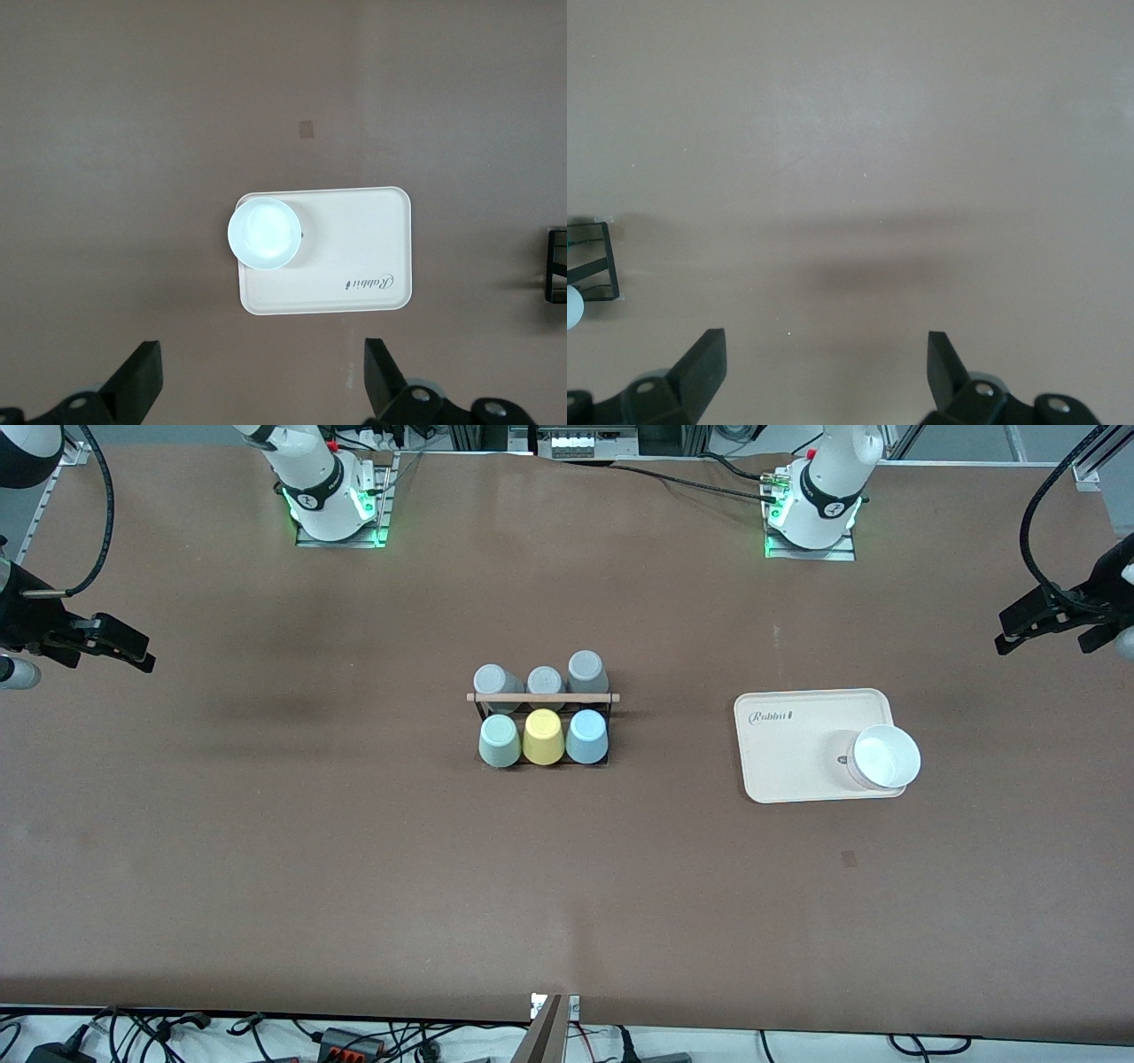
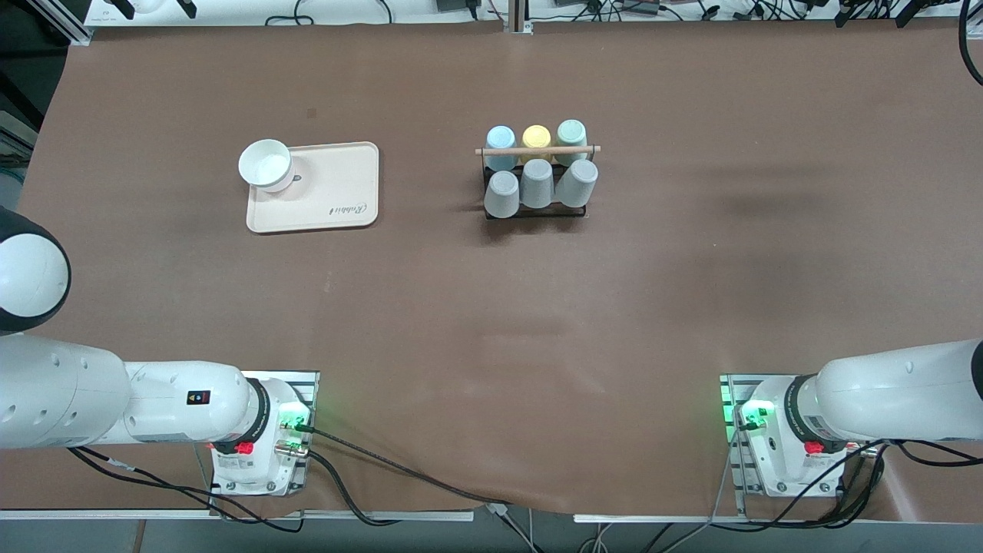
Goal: Hang scattered cups on rack with three cups
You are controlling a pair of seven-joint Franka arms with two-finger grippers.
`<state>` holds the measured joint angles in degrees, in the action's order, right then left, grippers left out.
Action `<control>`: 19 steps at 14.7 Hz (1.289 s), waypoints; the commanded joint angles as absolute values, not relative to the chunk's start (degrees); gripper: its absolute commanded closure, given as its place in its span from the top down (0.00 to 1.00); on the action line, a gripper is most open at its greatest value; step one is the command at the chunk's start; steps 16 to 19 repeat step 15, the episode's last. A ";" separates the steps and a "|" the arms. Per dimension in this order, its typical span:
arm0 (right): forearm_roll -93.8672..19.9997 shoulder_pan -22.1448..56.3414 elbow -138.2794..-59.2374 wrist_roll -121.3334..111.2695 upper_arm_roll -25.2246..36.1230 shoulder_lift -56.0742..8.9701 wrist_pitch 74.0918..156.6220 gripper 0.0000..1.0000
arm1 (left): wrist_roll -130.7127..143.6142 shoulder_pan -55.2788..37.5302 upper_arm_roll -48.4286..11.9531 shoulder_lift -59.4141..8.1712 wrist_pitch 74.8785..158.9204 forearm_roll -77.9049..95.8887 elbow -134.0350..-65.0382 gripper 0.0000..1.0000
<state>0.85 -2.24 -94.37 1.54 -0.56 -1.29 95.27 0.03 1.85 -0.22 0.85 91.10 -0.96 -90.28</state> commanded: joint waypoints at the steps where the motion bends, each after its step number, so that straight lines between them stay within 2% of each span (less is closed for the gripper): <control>1: 1.32 -2.55 -95.54 1.50 -0.88 -0.17 94.57 1.00 | -0.97 1.85 -0.09 0.18 89.91 0.00 -88.77 1.00; 19: 1.23 -2.11 -95.71 -0.70 -1.14 -0.26 95.10 1.00 | -0.88 1.85 -0.09 0.18 89.91 0.00 -88.86 1.00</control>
